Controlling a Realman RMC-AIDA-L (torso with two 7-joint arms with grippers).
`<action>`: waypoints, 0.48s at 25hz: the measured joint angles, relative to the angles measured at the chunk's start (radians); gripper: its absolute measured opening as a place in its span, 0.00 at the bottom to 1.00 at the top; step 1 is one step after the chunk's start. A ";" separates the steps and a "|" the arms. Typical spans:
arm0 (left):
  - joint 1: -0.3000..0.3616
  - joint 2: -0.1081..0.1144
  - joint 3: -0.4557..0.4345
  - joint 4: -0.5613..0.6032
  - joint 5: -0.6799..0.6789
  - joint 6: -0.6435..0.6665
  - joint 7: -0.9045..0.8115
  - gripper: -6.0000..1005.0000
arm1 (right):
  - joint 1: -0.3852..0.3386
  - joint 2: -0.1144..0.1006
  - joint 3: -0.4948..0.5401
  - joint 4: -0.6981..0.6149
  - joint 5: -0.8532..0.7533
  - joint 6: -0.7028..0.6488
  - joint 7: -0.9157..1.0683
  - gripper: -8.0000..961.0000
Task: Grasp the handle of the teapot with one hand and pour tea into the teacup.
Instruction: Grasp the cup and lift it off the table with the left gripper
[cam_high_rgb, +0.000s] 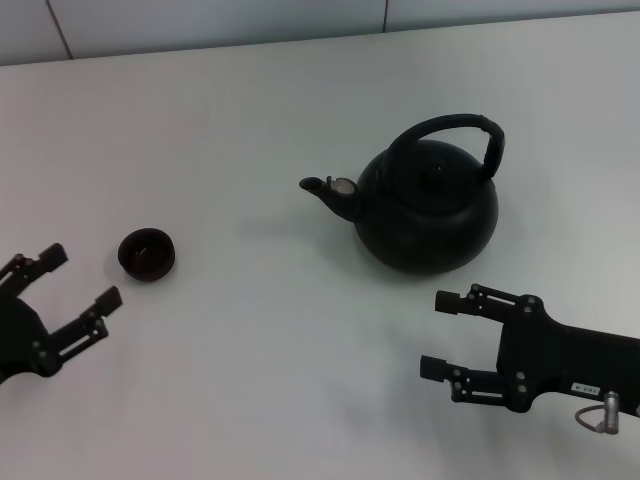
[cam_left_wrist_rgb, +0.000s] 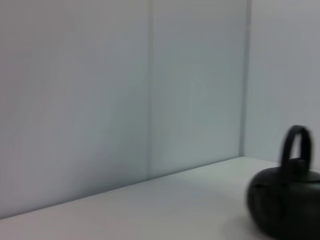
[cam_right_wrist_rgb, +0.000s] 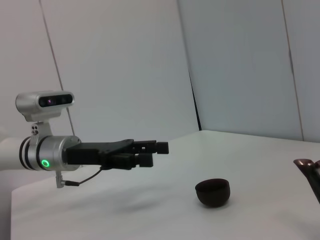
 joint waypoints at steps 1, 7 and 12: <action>0.001 0.000 -0.021 0.000 0.000 -0.013 0.008 0.84 | 0.000 0.000 0.000 0.000 0.000 -0.001 0.000 0.82; 0.004 0.001 -0.045 0.003 0.004 -0.053 0.014 0.84 | -0.001 -0.001 0.002 0.000 0.003 -0.003 0.000 0.82; 0.005 0.002 -0.045 0.009 0.005 -0.056 0.007 0.84 | 0.002 -0.001 0.002 0.000 0.003 0.000 0.000 0.82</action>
